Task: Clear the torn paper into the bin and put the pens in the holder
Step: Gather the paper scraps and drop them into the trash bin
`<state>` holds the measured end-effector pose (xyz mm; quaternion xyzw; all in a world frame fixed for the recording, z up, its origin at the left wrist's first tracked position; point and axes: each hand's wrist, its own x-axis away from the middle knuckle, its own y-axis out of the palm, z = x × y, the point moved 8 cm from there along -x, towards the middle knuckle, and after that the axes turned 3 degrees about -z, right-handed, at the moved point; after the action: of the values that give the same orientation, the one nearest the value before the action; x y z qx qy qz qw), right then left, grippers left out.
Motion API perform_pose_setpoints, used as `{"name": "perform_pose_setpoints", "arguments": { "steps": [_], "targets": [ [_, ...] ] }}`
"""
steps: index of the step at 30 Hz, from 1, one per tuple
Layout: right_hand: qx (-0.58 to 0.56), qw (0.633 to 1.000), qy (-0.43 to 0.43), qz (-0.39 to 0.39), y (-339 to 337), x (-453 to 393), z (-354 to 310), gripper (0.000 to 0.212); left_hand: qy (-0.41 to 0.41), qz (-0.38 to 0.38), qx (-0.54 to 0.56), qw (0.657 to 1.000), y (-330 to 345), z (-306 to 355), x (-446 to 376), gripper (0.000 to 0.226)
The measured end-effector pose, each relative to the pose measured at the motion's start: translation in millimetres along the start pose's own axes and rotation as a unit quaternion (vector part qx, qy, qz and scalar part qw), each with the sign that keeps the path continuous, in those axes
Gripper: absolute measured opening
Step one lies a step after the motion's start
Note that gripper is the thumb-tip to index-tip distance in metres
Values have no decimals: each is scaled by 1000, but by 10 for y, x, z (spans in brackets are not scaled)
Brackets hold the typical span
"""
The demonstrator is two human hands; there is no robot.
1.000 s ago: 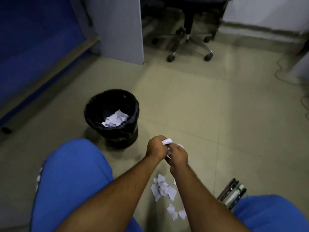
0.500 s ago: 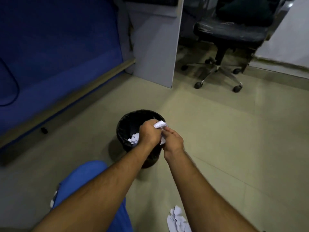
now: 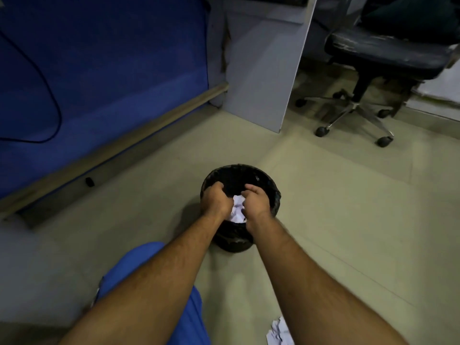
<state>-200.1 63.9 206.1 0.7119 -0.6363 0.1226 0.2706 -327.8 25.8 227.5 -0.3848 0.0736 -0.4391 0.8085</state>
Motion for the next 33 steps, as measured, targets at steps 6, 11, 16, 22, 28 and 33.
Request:
{"name": "perform_pose_setpoints", "arguments": {
  "steps": [6, 11, 16, 22, 28, 33],
  "targets": [
    [32, 988, -82, 126, -660, 102, 226, 11, 119, -5, -9, 993, 368, 467, 466, 19],
    [-27, 972, -6, 232, -1683, 344, 975, 10, 92, -168, -66, 979, 1346, 299, 926, 14],
    [75, 958, 146, 234, -2547, 753, 1834, 8, 39, -317, -156, 935, 2311, -349, 1578, 24],
    [330, 870, 260, 257, -3230, 1145, 2398, 60, -23, -303, -292, 907, 2824, -1087, 2174, 54],
    [204, 863, 320, 332, -3432, 1403, 3140, 69, -194, -272, -171, 927, 2939, -1672, 2421, 64],
    [124, 892, 218, 376, -3445, 1201, 3118, 54, -122, -288, -69, 947, 3197, -1589, 2422, 59]
  ]
}}
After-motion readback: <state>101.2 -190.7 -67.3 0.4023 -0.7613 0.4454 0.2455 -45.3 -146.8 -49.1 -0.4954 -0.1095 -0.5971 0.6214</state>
